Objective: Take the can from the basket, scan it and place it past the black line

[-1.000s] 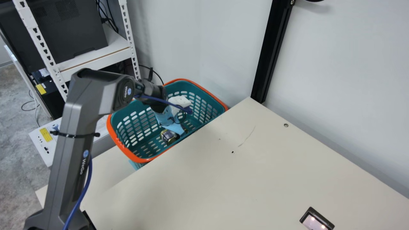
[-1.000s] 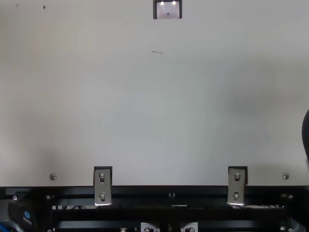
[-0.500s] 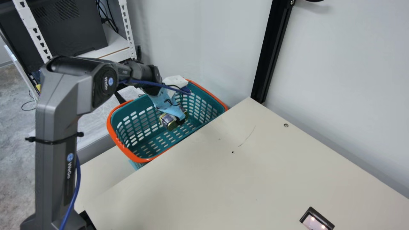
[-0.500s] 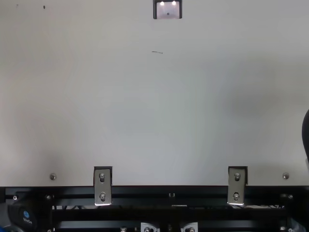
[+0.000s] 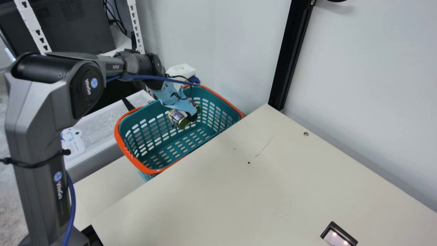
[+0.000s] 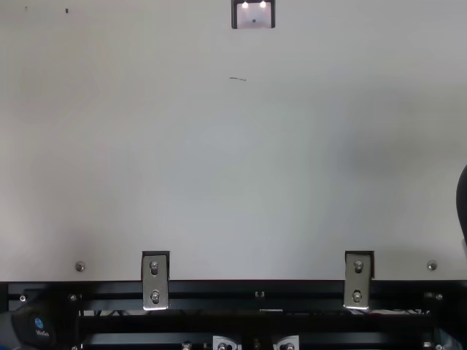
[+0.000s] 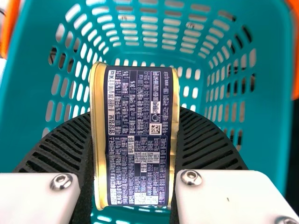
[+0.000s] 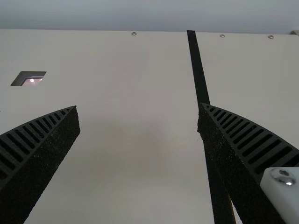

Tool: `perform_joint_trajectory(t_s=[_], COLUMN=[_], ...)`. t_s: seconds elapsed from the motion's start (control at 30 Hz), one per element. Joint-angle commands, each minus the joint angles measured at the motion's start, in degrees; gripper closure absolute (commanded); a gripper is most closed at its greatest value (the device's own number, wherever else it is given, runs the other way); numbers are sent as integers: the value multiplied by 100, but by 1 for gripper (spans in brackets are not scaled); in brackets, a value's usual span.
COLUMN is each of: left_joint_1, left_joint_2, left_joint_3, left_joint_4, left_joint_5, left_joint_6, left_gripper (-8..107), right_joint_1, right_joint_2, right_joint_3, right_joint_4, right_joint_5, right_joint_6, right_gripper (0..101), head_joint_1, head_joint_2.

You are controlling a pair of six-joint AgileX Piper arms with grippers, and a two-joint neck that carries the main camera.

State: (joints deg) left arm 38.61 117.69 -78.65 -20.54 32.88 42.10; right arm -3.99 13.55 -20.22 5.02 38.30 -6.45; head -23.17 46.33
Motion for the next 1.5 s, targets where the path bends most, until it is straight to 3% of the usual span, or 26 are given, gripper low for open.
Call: perform_joint_trajectory(t_s=[0.0,0.7,1.47], left_joint_1=[-9,-544,-878], left_joint_2=[-141,-1602,-2467], left_joint_3=[50,605,805], left_joint_4=[-123,-1811,-2863], left_joint_5=[4,201,897], left_joint_6=[61,1908,3392], left_gripper=[89,89,89], right_joint_1=[0,0,0], right_joint_2=[0,0,0], right_joint_3=[0,0,0], right_joint_4=[0,-6,-6], right_joint_5=[0,0,0], right_joint_6=[0,0,0], right_gripper=[0,0,0], head_joint_1=[-183,-183,-183], head_joint_2=[152,152,152])
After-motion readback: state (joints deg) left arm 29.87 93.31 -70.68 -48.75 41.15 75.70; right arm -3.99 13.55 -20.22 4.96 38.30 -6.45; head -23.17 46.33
